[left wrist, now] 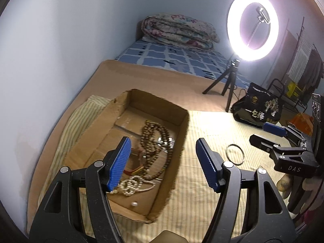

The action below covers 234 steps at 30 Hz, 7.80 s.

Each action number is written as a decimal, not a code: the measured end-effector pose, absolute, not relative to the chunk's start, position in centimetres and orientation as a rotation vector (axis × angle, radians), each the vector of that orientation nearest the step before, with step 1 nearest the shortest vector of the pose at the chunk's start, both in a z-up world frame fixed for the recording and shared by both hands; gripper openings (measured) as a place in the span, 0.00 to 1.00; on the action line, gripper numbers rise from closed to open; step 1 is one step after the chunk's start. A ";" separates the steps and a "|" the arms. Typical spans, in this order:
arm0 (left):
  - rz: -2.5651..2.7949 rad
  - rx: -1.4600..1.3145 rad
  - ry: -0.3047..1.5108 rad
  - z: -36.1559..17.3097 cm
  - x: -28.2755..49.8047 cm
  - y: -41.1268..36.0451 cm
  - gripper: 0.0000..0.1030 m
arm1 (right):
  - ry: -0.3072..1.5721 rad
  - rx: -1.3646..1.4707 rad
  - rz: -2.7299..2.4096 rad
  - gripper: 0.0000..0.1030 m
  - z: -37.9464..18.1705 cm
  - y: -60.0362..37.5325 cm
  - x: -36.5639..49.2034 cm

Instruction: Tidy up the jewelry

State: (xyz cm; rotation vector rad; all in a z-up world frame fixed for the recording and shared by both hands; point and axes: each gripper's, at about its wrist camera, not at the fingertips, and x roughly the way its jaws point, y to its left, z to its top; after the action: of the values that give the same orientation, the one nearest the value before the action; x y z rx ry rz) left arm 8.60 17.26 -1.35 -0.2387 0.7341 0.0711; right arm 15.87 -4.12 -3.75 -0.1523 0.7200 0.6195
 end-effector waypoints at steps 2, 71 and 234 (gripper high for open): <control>0.057 -0.230 0.734 -1.3 8.7 16.7 0.66 | 0.710 -0.159 0.600 0.75 -3.6 -5.1 15.7; -0.181 -0.065 1.088 -14.3 21.1 -4.3 0.79 | 0.960 -0.240 0.526 0.63 -15.9 -16.8 15.4; 0.227 -0.167 0.841 -2.8 8.0 23.8 0.79 | 0.695 -0.207 0.806 0.66 -4.8 6.2 14.9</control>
State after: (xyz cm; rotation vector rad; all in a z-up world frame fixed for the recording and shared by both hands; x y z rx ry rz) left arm 7.95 23.78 -2.76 -0.1667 0.8409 0.2265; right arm 14.90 6.23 -4.79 -0.2072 0.6947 0.8064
